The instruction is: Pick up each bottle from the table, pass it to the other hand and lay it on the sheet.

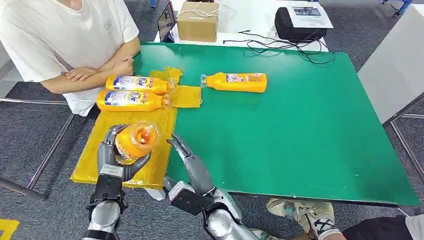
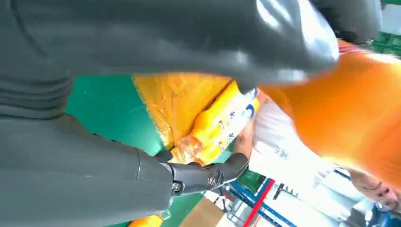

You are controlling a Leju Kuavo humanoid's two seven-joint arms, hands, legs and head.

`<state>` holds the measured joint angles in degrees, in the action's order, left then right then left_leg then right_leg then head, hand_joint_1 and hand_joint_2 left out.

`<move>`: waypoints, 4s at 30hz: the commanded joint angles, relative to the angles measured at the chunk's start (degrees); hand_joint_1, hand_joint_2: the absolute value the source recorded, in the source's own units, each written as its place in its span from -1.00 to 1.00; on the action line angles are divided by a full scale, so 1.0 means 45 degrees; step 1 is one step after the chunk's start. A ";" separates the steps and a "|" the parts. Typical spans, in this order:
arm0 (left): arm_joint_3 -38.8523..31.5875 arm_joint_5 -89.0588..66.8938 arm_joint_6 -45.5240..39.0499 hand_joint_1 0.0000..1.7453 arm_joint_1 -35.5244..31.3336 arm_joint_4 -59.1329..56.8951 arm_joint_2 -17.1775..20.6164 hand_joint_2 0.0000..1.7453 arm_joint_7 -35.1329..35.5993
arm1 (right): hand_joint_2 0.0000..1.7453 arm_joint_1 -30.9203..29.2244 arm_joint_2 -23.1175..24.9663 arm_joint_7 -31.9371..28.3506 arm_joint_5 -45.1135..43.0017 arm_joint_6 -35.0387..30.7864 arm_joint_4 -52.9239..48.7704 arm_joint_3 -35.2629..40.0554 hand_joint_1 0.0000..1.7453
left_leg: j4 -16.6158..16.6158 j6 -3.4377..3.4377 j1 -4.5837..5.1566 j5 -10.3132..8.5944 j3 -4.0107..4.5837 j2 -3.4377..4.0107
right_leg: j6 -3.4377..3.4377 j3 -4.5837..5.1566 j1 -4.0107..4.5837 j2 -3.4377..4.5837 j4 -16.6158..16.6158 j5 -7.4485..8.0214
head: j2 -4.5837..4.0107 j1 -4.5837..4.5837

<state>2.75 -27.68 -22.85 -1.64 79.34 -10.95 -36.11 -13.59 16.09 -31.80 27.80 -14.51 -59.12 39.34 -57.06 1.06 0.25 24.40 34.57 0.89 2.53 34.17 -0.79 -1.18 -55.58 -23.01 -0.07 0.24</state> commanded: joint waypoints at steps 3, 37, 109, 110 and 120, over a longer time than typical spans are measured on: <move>-0.0437 -0.4049 -0.2511 1.00 -0.2150 -0.4478 0.1626 1.00 0.0999 | -1.00 -0.0377 -0.0116 -0.0307 -0.0317 0.0183 0.0735 0.0081 -1.00 | 0.0022 -0.0015 -0.0004 0.0003 -0.0050 -0.0022 | -0.0016 -0.0053 0.0001 0.0003 0.0016 -0.0007 | 0.0000 0.0005; 0.2481 -0.8602 0.2187 -1.00 -0.5489 -1.1530 0.1851 1.00 0.3917 | -1.00 0.0167 -0.0307 -0.0453 -0.1258 0.2043 -0.0335 0.0887 -1.00 | 0.0016 -0.0003 -0.0005 -0.0020 -0.0128 -0.0089 | -0.0025 -0.0158 -0.0002 -0.0057 0.0017 -0.0013 | 0.0000 0.0005; -0.2167 0.6131 0.3129 -1.00 0.2025 0.2881 -0.0822 1.00 0.1753 | 1.00 0.0394 -0.5214 0.5013 0.9129 -0.1553 0.0714 -0.4760 -1.00 | 0.0002 0.0033 0.0024 0.0003 -0.0029 -0.0103 | -0.0011 -0.0079 -0.0023 -0.0099 0.0031 -0.0017 | 0.0000 0.0000; -0.2159 0.6120 0.3121 -1.00 0.1987 0.2857 -0.0813 1.00 0.1757 | 1.00 0.0355 -0.5155 0.5013 0.9139 -0.1547 0.0745 -0.4744 -1.00 | 0.0005 0.0036 0.0030 -0.0003 -0.0020 -0.0093 | -0.0008 -0.0062 -0.0028 -0.0095 0.0027 -0.0011 | 0.0000 -0.0005; -0.1910 0.5856 0.3107 -1.00 0.1902 0.2628 -0.0681 1.00 0.1959 | 1.00 0.0113 -0.4982 0.5033 0.9032 -0.1179 0.1363 -0.4814 -1.00 | 0.0004 0.0031 0.0018 0.0005 -0.0040 -0.0066 | -0.0010 -0.0070 -0.0015 -0.0070 0.0024 -0.0013 | 0.0000 -0.0005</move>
<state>-5.36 -0.07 -8.83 7.81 92.91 -14.08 -28.33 -10.59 -6.89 -9.11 68.91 -22.03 -60.61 19.41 -57.06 1.28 0.39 24.32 34.63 0.60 2.57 34.09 -0.90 -1.65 -55.53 -23.01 -0.07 0.22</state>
